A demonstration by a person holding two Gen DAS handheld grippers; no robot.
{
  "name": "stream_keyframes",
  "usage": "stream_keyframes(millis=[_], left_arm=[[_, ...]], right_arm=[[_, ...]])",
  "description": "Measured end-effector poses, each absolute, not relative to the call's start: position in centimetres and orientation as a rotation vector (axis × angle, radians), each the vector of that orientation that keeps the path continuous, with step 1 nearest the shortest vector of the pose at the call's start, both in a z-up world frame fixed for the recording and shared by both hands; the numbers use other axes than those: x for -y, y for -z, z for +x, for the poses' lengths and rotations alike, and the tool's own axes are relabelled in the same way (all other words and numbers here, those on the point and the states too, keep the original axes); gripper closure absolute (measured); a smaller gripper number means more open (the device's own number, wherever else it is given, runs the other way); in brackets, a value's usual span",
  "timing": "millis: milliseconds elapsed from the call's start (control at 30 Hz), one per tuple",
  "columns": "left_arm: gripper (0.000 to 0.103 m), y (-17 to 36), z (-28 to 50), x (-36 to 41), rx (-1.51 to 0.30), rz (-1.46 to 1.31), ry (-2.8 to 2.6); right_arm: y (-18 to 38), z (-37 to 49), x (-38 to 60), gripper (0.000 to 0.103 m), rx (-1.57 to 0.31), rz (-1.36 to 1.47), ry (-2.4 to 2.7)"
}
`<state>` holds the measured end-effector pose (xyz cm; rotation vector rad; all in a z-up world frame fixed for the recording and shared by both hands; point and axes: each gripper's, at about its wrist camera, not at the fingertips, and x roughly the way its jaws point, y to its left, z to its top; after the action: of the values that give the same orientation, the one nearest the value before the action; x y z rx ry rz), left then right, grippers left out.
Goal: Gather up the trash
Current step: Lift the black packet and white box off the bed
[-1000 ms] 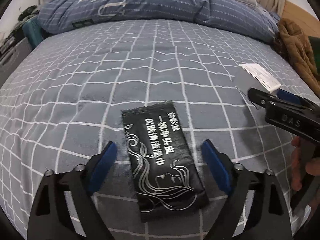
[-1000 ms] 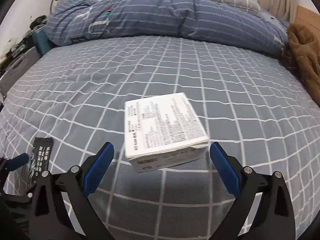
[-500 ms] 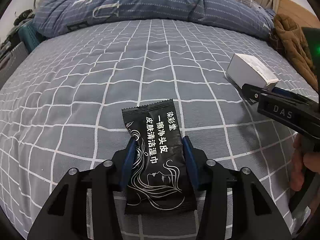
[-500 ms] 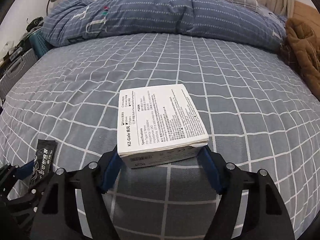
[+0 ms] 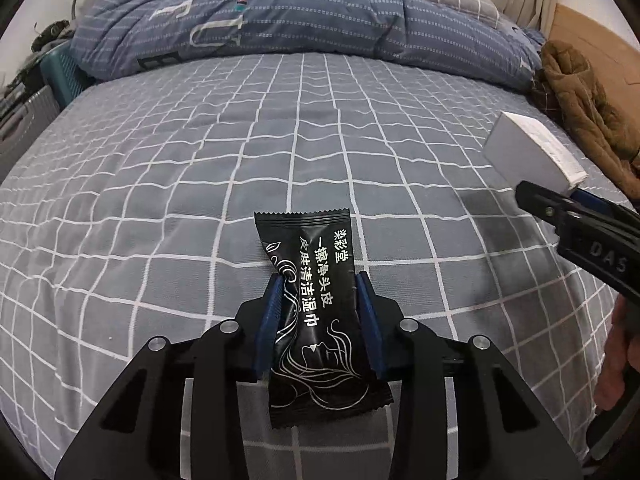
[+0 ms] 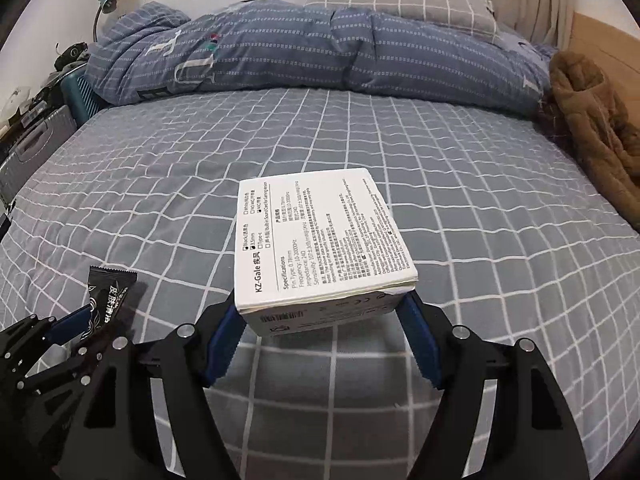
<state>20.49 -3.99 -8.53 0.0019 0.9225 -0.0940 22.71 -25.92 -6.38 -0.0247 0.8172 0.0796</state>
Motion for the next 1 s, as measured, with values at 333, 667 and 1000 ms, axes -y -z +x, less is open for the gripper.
stream_keyframes(millis=[333,667,1000], left_arm=[[0.067,5.2,18.3,2.7,-0.853,-0.02,0.084],[0.067,3.6,15.0,2.1,-0.834,-0.023,0.092],[0.067,2.6,12.1,2.6,-0.824,-0.018,0.105]], right_arm=[[4.8,17.9,26.0,0.034,-0.809,-0.011,-0.053],[3.7,13.6,25.6,0.034,-0.787,-0.01,-0.044],[2.1,9.7,26.0,0.034,-0.756,0.021,-0.044]])
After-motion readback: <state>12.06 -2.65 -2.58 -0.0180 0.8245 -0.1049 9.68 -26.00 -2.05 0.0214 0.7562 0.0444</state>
